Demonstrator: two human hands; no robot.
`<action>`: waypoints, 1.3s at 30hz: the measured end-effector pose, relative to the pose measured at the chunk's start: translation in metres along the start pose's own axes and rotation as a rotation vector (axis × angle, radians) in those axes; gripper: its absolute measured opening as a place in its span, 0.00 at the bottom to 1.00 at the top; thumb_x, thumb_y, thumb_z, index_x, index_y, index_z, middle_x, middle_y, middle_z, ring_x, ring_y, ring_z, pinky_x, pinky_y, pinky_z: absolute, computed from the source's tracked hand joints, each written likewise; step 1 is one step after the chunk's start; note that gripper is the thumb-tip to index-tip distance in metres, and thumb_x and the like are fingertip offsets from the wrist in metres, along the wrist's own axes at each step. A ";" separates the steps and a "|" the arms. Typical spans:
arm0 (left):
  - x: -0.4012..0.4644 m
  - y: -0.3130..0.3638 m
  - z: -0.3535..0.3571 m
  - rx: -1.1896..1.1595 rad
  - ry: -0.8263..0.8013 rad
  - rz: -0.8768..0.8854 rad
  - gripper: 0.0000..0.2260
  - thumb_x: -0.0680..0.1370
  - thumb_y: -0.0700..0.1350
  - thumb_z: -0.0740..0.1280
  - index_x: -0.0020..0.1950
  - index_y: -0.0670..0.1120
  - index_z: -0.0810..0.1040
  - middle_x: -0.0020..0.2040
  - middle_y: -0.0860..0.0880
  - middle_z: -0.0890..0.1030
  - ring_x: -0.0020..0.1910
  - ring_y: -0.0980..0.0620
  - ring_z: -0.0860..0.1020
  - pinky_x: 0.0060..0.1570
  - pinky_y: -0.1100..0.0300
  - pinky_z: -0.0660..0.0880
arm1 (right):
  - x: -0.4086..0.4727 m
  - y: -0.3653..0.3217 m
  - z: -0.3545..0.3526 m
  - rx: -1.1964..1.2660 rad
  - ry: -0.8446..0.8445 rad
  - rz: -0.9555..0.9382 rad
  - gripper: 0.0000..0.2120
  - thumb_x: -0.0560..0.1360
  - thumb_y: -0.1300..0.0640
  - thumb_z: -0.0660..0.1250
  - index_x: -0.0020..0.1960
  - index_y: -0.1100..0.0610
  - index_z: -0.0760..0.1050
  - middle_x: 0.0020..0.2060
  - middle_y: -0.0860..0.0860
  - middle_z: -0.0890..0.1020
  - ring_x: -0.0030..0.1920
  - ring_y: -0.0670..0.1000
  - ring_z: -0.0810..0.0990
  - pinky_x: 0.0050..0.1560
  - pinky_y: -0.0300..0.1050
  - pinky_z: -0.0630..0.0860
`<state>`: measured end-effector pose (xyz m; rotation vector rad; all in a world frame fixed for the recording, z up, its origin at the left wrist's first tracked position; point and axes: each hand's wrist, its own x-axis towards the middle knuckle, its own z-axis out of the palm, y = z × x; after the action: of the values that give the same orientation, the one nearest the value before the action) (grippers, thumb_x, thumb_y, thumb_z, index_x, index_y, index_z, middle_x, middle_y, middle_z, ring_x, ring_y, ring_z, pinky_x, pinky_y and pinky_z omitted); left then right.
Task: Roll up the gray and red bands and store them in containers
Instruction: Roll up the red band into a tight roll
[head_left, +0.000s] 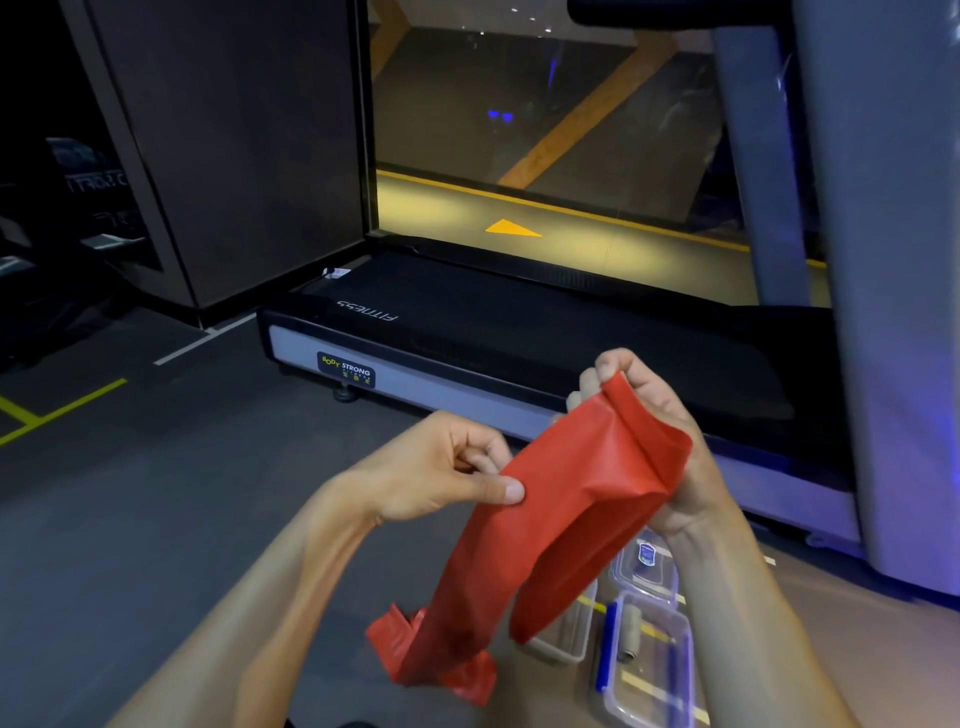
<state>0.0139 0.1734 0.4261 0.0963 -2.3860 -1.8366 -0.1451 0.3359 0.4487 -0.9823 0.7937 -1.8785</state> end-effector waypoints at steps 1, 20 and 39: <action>0.000 0.000 -0.001 -0.012 0.003 0.000 0.03 0.72 0.42 0.76 0.41 0.47 0.83 0.40 0.45 0.85 0.40 0.53 0.81 0.47 0.61 0.76 | 0.000 -0.001 0.001 -0.014 0.026 0.001 0.02 0.80 0.60 0.66 0.49 0.55 0.73 0.35 0.48 0.74 0.34 0.46 0.71 0.41 0.47 0.66; -0.012 0.008 -0.009 -0.551 -0.168 0.035 0.13 0.72 0.50 0.77 0.39 0.49 0.73 0.34 0.52 0.71 0.31 0.57 0.69 0.32 0.64 0.66 | -0.011 0.002 -0.011 -0.429 0.112 0.077 0.01 0.77 0.57 0.67 0.47 0.54 0.77 0.36 0.52 0.73 0.32 0.45 0.70 0.32 0.36 0.67; -0.002 -0.005 -0.005 -0.312 0.001 0.025 0.14 0.75 0.45 0.73 0.46 0.34 0.76 0.43 0.41 0.72 0.42 0.46 0.71 0.44 0.58 0.68 | 0.000 0.035 0.025 -0.509 -0.059 0.134 0.03 0.83 0.60 0.63 0.52 0.59 0.73 0.60 0.54 0.83 0.60 0.54 0.80 0.58 0.42 0.76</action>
<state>0.0167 0.1675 0.4224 0.0359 -2.0575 -2.1663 -0.1096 0.3174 0.4327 -1.2495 1.3056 -1.5530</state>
